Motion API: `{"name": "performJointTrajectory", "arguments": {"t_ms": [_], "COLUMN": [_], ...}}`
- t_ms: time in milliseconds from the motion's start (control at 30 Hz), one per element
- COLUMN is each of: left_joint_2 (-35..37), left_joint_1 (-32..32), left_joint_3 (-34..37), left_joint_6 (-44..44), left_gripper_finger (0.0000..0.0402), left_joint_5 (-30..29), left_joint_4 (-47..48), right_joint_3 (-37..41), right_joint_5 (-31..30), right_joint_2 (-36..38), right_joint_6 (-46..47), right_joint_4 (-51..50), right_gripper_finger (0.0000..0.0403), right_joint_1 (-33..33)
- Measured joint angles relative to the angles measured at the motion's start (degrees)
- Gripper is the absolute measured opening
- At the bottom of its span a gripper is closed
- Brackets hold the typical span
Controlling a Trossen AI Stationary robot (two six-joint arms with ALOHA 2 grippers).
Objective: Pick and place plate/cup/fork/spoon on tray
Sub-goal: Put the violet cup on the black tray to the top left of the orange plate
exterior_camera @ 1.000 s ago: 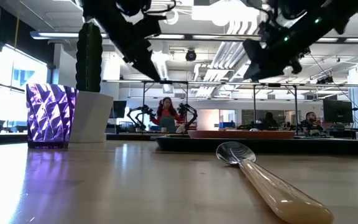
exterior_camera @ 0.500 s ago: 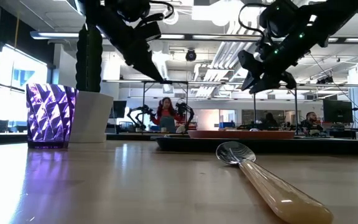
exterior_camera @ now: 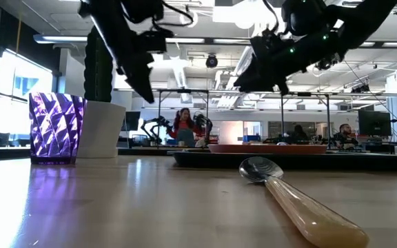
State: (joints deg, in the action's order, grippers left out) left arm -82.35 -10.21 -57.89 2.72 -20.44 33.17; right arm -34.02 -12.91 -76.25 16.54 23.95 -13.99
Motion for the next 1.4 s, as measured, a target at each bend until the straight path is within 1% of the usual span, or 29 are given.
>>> {"name": "performJointTrajectory", "arguments": {"t_ms": [67, 133, 233, 367, 467, 533, 567, 700, 833, 967, 1033, 1167, 1233, 1300, 1400], "left_joint_2": [2.3, 4.9, 8.9, 14.2, 17.3, 19.1, 20.0, 22.8, 24.7, 26.8, 27.7, 29.2, 29.6, 29.8, 29.8], "left_joint_1": [3.1, 6.3, 11.1, 17.3, 21.8, 24.6, 25.9, 29.7, 32.2, 34.0, 34.7, 36.1, 36.7, 37.3, 37.8], "left_joint_3": [0.0, 0.0, 0.0, 0.0, 0.0, 1.2, 2.3, 8.5, 14.5, 17.8, 18.2, 18.3, 18.3, 18.3, 18.3], "left_joint_6": [4.5, 8.4, 13.1, 21.8, 32.0, 38.9, 41.9, 50.2, 58.2, 62.6, 64.4, 70.8, 74.3, 77.3, 79.8], "left_gripper_finger": [0.0058, 0.0054, 0.0050, 0.0046, 0.0044, 0.0042, 0.0042, 0.0039, 0.0039, 0.0039, 0.0037, 0.0035, 0.0035, 0.0035, 0.0035], "left_joint_5": [-5.9, -11.0, -16.1, -24.5, -31.6, -35.5, -36.6, -37.0, -36.2, -35.7, -35.6, -35.4, -35.3, -35.3, -35.4], "left_joint_4": [3.2, 4.6, 8.3, 15.9, 24.0, 27.5, 28.6, 29.5, 30.3, 31.3, 33.4, 40.8, 44.5, 47.0, 49.2], "right_joint_3": [-0.8, -2.8, -7.5, -16.8, -25.4, -31.0, -33.6, -43.2, -52.6, -62.9, -68.1, -78.2, -82.9, -86.7, -91.8], "right_joint_5": [1.4, 1.9, 2.6, 5.3, 5.5, 5.4, 5.5, 6.1, 10.0, 13.3, 13.9, 13.9, 12.5, 9.4, 8.9], "right_joint_2": [-2.0, -4.3, -8.5, -16.1, -22.4, -26.5, -28.5, -35.4, -41.4, -47.6, -50.7, -57.3, -60.7, -63.3, -67.0], "right_joint_6": [0.1, 0.5, 1.0, -1.3, -3.6, -5.4, -6.2, -8.9, -9.9, -11.1, -12.4, -14.1, -13.9, -12.3, -12.2], "right_joint_4": [2.8, 3.3, 2.3, 0.2, -3.9, -6.4, -6.7, -8.7, -10.9, -15.9, -19.3, -25.3, -27.5, -30.5, -34.0], "right_gripper_finger": [0.0133, 0.0133, 0.0133, 0.0133, 0.0133, 0.0133, 0.0133, 0.0134, 0.0134, 0.0134, 0.0140, 0.0173, 0.0197, 0.0220, 0.0243], "right_joint_1": [0.6, 1.0, 1.8, 3.7, 5.1, 6.0, 6.4, 8.0, 8.9, 9.3, 9.2, 9.2, 9.2, 9.0, 8.7]}}
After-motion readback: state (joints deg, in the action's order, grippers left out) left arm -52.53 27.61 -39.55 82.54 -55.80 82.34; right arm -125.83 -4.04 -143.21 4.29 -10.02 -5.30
